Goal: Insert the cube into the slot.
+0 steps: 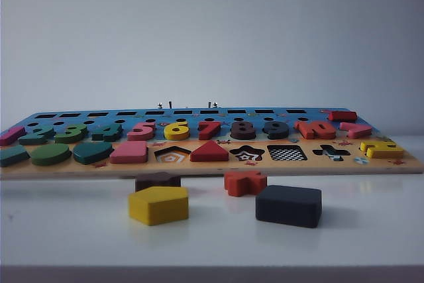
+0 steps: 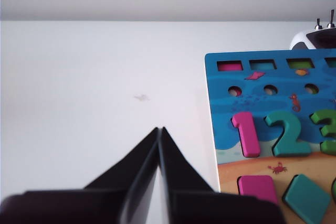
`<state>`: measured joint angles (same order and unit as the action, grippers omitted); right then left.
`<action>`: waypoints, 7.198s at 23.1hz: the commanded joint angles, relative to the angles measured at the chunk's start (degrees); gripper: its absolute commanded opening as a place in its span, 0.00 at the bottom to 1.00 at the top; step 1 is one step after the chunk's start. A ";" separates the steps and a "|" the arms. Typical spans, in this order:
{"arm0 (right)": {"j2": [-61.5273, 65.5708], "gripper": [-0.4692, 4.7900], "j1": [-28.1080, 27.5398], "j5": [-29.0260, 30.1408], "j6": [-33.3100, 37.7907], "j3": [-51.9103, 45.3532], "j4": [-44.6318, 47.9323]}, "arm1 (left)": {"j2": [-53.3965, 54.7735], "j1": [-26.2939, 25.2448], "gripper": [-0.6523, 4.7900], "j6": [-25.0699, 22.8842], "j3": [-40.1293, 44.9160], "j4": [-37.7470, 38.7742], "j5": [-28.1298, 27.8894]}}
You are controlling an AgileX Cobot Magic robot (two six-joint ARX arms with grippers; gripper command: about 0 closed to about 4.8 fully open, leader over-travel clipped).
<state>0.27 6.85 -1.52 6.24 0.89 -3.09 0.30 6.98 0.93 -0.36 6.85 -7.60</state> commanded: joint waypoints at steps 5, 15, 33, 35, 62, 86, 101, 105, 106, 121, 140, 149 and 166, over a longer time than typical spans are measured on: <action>-0.13 0.08 0.26 0.00 1.53 1.77 1.33 | 9.75 0.00 0.15 -0.07 -6.12 1.40 0.24; -0.13 0.08 0.28 0.00 1.68 2.25 1.11 | 24.76 0.09 0.15 -2.47 -22.84 16.13 8.96; 4.42 0.08 0.42 0.02 3.54 10.29 0.81 | 43.50 2.71 0.15 -9.62 -42.97 24.63 43.45; 8.11 0.08 1.01 0.04 4.68 12.81 0.00 | 45.33 4.15 0.15 -11.37 -45.38 26.67 46.60; 48.24 0.47 34.16 15.47 -27.52 44.09 -36.63 | 55.21 23.15 0.15 -16.57 -53.79 38.07 50.18; 62.75 0.78 51.21 5.68 -3.98 44.74 -32.11 | 55.19 17.75 0.15 -22.58 -51.91 42.82 49.03; 67.82 0.78 53.18 2.32 -12.26 42.84 -32.94 | 55.10 17.81 0.15 -22.34 -51.91 41.03 47.45; 68.02 0.78 53.18 1.86 -12.26 42.32 -32.92 | 55.12 17.84 0.15 -22.36 -51.91 41.03 47.45; 68.04 0.78 53.18 1.40 -12.24 42.27 -32.92 | 55.12 17.84 0.15 -22.36 -51.91 41.00 47.45; 69.22 0.69 53.18 1.31 -12.09 42.23 -31.63 | 55.12 17.81 0.15 -22.38 -51.91 41.03 47.43; 69.79 0.71 53.18 1.38 -12.07 42.21 -31.63 | 55.12 17.81 0.15 -22.40 -51.91 40.57 47.43; 69.79 0.70 53.18 1.38 -11.85 40.96 -31.21 | 55.12 17.81 0.15 -22.40 -51.93 40.57 47.43; 69.79 0.35 53.18 1.46 -12.13 40.96 -31.21 | 55.12 17.81 0.15 -22.40 -51.93 39.26 47.45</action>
<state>70.06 60.05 -0.01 -5.82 41.60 -35.07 55.59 24.86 -21.21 -52.10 47.53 39.75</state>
